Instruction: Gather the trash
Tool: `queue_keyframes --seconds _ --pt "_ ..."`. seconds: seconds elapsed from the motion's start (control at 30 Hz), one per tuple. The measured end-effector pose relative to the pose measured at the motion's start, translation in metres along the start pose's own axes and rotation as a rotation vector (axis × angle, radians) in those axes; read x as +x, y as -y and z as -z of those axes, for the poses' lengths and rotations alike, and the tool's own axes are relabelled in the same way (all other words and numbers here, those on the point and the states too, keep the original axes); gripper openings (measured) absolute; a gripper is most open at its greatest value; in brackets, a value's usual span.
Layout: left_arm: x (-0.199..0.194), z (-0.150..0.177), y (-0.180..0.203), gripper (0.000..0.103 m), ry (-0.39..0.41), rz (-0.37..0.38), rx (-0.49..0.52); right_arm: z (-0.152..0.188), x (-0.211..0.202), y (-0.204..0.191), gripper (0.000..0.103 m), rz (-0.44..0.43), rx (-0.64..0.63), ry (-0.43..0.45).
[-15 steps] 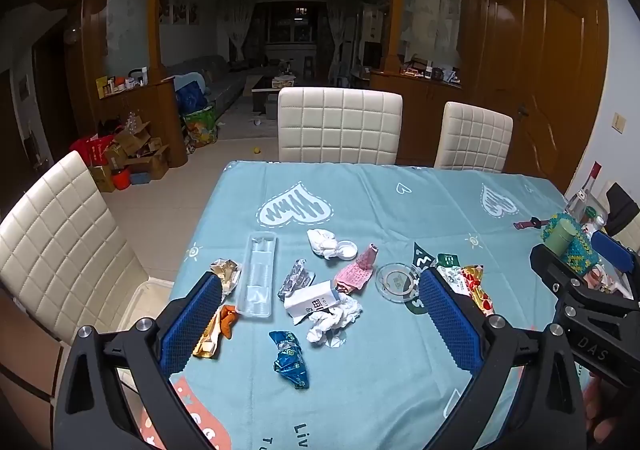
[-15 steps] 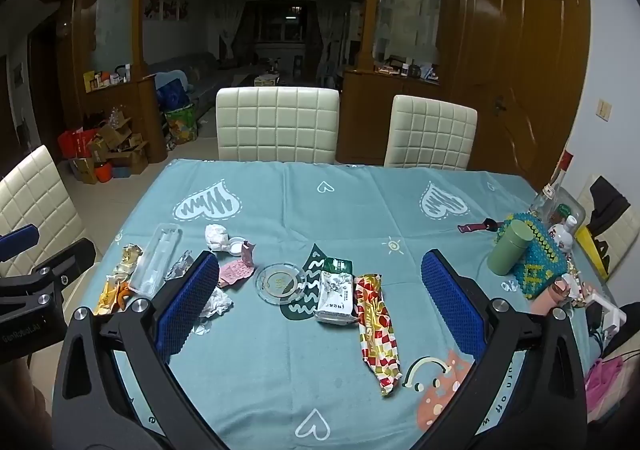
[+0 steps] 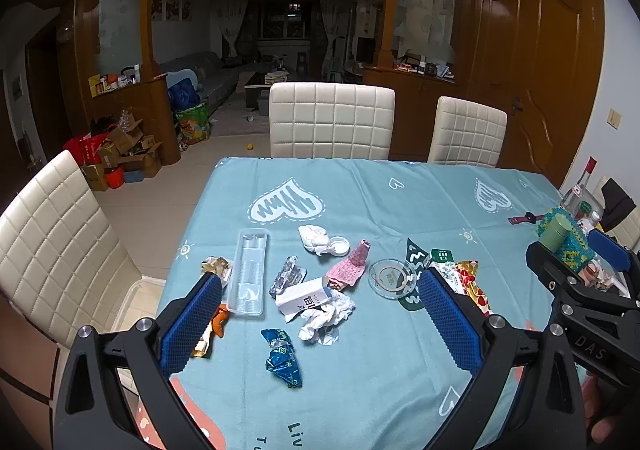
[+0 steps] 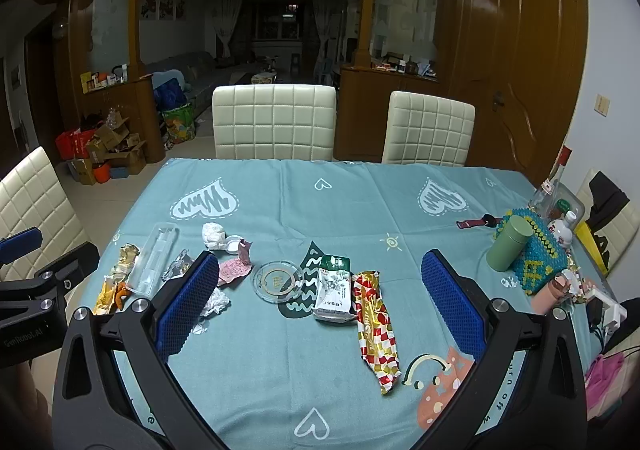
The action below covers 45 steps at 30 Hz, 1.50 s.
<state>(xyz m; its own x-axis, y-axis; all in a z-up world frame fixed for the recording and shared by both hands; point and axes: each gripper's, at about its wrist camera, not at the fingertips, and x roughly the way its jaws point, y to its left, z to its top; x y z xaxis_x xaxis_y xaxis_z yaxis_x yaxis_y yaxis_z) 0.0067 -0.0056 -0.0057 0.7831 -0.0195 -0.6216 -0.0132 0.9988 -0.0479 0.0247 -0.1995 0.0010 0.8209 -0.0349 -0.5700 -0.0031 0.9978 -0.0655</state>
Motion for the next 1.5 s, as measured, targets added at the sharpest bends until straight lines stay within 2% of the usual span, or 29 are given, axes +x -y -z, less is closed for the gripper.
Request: queue_keyframes --seconds 1.5 --pt "0.0017 0.0028 0.0040 0.096 -0.021 0.016 0.003 0.0065 0.0054 0.0021 0.100 -0.006 0.010 -0.014"
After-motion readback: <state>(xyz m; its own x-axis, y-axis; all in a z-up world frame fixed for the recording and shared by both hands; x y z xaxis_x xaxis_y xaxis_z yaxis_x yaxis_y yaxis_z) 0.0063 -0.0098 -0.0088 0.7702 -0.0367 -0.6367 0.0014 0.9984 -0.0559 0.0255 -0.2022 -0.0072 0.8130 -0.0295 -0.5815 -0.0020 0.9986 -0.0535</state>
